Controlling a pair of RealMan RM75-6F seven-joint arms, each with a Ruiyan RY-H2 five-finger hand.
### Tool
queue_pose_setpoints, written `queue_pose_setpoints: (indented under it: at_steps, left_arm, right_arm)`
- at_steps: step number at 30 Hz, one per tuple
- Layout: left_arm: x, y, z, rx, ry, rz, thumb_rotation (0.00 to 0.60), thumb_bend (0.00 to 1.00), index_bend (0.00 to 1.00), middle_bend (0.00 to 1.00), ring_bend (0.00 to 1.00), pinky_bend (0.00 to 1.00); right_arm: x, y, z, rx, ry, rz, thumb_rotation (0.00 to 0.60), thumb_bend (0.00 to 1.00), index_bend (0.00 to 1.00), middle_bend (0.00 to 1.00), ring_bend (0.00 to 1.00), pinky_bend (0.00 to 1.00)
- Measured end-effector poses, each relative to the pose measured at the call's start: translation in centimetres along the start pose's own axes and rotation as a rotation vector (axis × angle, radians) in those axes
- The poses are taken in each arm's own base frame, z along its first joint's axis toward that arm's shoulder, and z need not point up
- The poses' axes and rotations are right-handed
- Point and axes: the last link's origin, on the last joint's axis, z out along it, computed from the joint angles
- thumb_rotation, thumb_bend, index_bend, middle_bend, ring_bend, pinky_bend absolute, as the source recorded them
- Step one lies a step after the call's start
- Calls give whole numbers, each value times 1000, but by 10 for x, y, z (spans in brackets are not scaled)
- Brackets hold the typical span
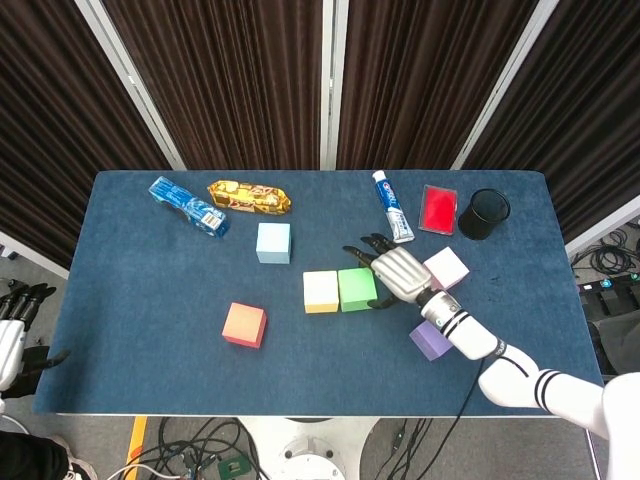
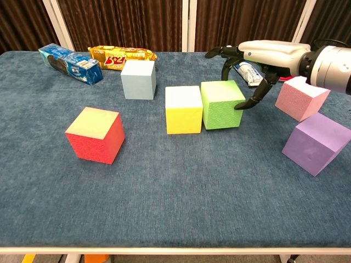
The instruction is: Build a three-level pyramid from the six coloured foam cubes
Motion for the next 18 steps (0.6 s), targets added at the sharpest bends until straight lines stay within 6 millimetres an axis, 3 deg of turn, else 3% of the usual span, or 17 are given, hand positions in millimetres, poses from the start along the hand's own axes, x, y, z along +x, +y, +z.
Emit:
queue_pose_setpoints:
  at_steps: [18]
  left_arm:
    - [-6,-4,-4,2,-7,-9,600,0,148,120,53,128]
  right_arm:
    - [-7,-11,9,3,15,17,600,298,0,426,35,0]
